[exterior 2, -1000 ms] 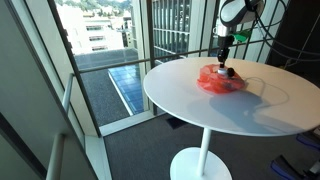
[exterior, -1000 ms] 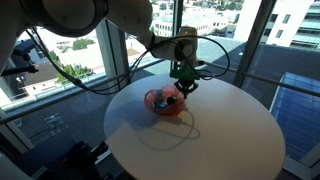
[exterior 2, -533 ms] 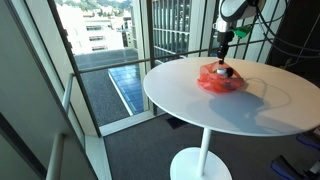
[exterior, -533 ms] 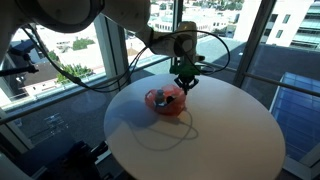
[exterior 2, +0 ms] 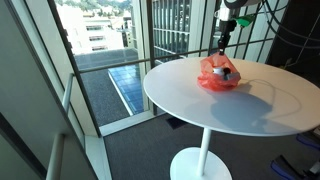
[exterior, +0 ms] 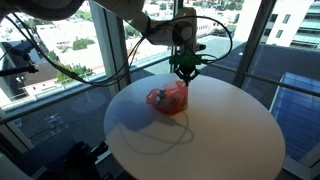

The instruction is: Put the bottle with a yellow lid in the plastic bag

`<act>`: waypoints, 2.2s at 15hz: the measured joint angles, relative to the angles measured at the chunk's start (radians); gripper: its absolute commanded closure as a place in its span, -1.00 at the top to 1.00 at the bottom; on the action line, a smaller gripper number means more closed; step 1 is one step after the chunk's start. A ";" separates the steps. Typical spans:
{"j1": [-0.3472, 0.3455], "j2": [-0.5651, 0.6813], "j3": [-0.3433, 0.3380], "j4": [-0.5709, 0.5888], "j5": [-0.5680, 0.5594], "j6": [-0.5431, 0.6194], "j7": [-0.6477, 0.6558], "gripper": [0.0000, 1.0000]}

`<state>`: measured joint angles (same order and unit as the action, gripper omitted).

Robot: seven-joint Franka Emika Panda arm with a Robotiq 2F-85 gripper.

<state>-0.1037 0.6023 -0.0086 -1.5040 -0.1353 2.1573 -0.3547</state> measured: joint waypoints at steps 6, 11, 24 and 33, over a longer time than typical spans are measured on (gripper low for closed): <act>-0.001 -0.054 0.009 -0.032 0.029 -0.005 -0.003 -0.45; -0.004 -0.070 0.012 -0.065 0.046 -0.045 -0.024 0.22; -0.002 -0.197 0.056 -0.268 0.097 -0.174 -0.141 1.00; 0.002 -0.454 0.044 -0.502 0.097 -0.190 -0.033 1.00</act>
<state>-0.1014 0.1487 0.0357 -2.0060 -0.0385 1.9676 -0.3876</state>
